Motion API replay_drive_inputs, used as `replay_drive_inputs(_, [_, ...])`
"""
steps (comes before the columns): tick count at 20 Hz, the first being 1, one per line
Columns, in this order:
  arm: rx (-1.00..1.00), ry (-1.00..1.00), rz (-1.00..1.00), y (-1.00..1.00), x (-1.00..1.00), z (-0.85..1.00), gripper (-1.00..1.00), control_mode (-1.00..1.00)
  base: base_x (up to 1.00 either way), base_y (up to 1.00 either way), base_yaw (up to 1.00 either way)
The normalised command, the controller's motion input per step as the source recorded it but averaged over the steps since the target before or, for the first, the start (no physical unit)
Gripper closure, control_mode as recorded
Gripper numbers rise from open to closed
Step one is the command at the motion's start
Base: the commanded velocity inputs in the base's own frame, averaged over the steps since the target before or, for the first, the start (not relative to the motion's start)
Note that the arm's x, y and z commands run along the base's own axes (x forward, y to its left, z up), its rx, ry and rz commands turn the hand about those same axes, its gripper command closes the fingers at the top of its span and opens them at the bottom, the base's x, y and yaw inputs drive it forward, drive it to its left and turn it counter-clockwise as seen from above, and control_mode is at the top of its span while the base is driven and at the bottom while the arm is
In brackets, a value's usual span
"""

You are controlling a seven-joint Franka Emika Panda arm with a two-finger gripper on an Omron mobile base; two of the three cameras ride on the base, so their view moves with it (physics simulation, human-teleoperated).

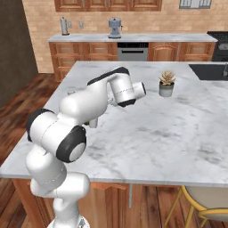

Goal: Place the drinks on the dining counter in a tight cluster.

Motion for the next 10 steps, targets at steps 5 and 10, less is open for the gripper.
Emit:
replay_drive_inputs(5, [0.00, 0.00, 0.00, 0.02, 0.00, -0.12, 1.00, -1.00, 0.00, 0.00, 0.00])
replay_drive_inputs(10, [0.00, -0.02, 0.00, 0.20, 0.01, -0.03, 1.00, -1.00, 0.00, 0.00, 0.00])
